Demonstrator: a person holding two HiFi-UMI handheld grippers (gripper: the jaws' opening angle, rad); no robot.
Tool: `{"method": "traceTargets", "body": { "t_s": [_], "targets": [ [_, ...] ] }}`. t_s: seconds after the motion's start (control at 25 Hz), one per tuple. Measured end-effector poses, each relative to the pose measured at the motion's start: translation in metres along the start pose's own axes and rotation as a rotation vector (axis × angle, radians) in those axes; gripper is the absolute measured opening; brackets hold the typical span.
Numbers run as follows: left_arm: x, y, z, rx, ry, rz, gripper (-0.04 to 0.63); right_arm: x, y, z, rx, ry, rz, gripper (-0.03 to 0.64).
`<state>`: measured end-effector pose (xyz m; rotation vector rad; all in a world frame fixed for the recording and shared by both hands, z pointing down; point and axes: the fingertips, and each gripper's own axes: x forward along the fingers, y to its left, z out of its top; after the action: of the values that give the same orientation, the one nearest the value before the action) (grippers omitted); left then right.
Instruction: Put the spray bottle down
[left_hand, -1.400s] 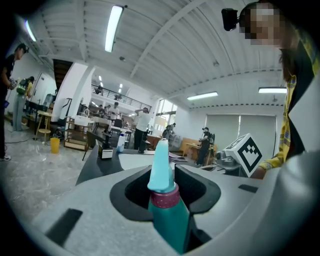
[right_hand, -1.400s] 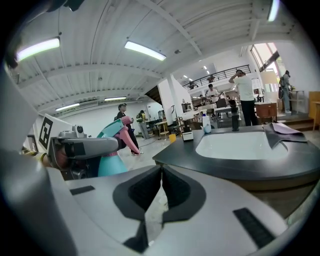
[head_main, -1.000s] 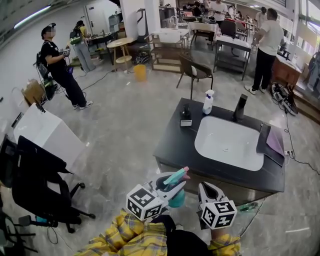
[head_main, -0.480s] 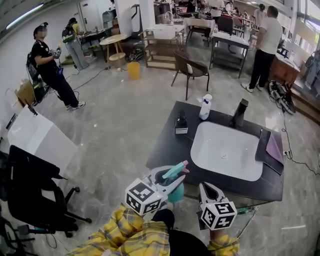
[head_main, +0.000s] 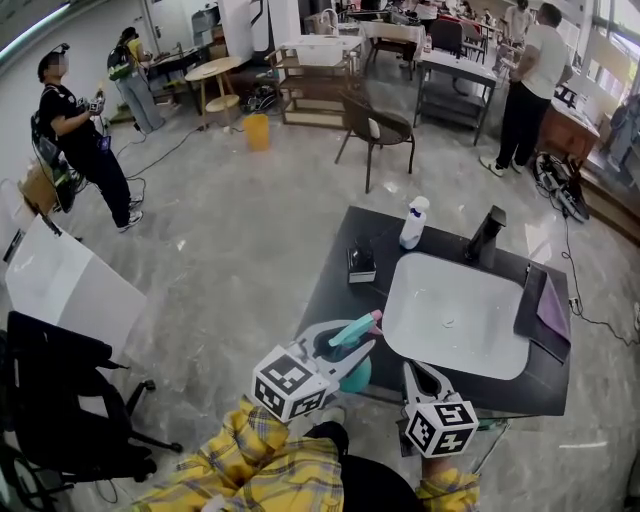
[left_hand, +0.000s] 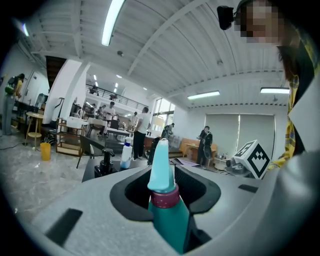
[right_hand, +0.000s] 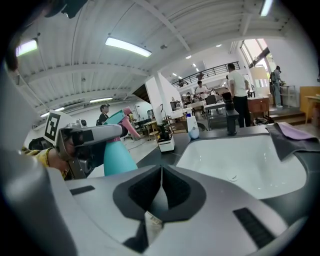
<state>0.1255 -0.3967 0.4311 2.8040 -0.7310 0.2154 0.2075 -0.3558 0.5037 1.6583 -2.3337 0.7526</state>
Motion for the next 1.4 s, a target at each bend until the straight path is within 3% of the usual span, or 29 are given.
{"method": "traceTargets", "body": {
  "t_s": [0.8,1.4],
  "targets": [
    [0.027,0.09,0.008,0.037,0.0,-0.06,0.118,0.088,0.001,0.025,0.008,0.025,-0.038,0.008],
    [0.07,0.108,0.02,0.065,-0.042,0.02,0.118,0.104,-0.042,0.055,-0.017,0.031,0.012,0.008]
  ]
}}
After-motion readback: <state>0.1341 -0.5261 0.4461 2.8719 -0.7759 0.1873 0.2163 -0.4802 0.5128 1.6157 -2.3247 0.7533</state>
